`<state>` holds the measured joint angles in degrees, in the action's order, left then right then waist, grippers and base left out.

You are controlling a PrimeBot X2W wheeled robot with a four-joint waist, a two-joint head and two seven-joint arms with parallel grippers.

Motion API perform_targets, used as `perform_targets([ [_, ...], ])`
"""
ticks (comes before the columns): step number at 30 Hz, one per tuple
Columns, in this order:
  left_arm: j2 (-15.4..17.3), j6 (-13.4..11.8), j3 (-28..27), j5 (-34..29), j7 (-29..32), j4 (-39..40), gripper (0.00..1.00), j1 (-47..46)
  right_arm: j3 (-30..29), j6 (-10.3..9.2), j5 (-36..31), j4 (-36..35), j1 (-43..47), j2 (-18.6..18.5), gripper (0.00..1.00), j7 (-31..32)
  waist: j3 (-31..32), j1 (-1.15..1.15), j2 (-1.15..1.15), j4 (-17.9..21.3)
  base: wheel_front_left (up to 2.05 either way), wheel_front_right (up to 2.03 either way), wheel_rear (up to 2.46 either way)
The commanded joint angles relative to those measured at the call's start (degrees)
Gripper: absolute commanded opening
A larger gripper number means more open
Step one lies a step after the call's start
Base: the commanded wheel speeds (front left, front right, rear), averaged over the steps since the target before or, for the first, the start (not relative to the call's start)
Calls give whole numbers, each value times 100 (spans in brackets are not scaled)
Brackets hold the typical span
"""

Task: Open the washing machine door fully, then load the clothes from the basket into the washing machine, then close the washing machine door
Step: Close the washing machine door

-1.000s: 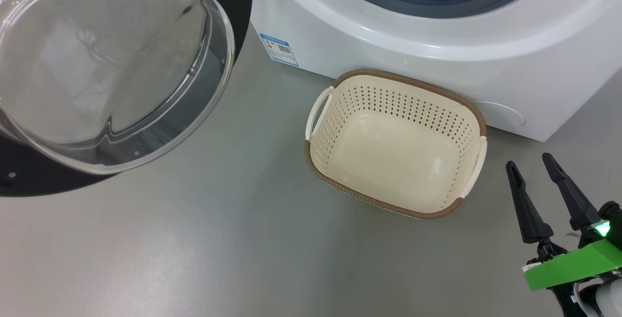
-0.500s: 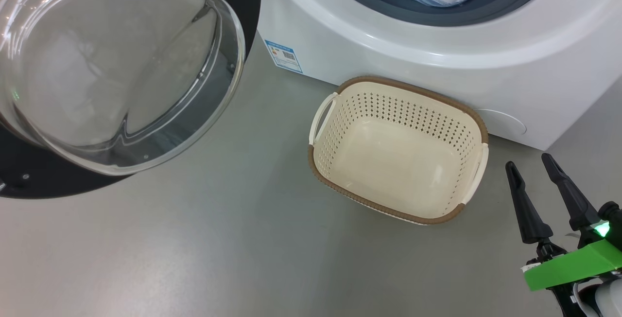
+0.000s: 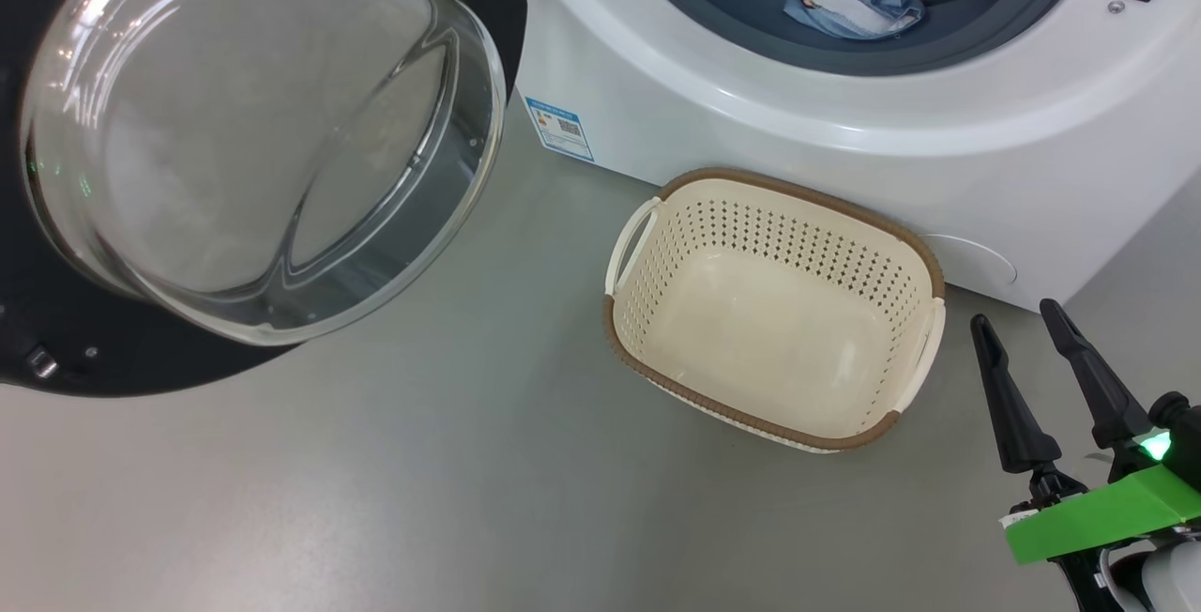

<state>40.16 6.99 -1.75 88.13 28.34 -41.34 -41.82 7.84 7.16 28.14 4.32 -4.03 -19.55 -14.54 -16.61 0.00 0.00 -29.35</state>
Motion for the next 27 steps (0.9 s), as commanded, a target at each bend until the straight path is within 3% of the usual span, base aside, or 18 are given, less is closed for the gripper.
perform_targets([
  [1,233,50,-38,88,181,253,0,29,129,33,-34,-119,82,-37,100,-46,21,0,0,-8,0,0,0],
  [27,391,50,83,383,1519,751,0,220,57,33,-8,-100,309,189,100,-46,508,0,0,-4,0,0,0],
])
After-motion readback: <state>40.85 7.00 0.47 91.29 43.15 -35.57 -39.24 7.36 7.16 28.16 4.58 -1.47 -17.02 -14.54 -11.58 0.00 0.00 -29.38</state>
